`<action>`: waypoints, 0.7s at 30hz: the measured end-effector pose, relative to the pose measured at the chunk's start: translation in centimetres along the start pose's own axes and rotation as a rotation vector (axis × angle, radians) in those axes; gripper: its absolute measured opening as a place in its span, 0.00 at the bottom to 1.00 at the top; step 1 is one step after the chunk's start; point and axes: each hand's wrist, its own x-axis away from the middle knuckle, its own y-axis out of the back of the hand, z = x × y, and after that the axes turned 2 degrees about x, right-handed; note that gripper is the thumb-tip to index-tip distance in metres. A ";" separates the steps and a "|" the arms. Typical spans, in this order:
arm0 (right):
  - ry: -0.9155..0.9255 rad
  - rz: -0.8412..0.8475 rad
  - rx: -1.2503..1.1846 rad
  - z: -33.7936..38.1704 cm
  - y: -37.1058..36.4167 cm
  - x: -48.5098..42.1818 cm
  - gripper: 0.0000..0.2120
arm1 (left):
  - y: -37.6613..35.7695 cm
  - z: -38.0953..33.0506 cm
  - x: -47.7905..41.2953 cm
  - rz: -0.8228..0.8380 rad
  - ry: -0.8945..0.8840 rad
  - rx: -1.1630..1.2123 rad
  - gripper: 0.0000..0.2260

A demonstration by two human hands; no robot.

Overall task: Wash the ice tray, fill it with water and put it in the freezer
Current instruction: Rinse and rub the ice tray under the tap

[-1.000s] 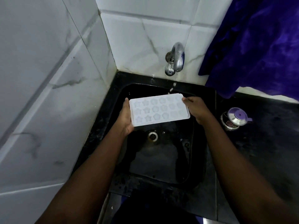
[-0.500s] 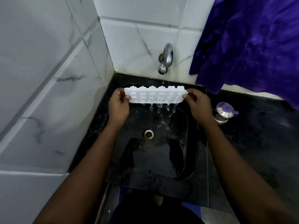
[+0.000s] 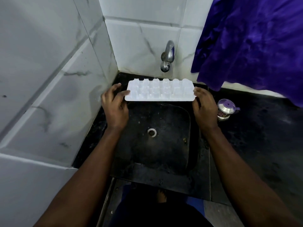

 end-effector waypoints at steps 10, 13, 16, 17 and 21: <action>0.002 0.220 0.052 -1.0 -1.4 1.7 0.11 | 0.1 1.4 1.4 0.212 0.038 -0.242 0.14; 0.015 0.216 0.070 -0.9 -1.6 1.7 0.11 | 0.2 1.3 1.3 0.217 0.062 -0.242 0.17; 0.016 0.221 0.073 -0.6 -1.6 1.7 0.11 | 0.1 1.4 1.3 0.211 0.068 -0.234 0.17; 0.016 0.232 0.079 -0.7 -1.7 1.7 0.11 | 0.1 1.4 1.2 0.203 0.080 -0.231 0.17; -0.060 0.250 0.061 -0.5 -1.7 1.7 0.11 | -0.2 1.3 1.0 0.210 0.130 -0.142 0.14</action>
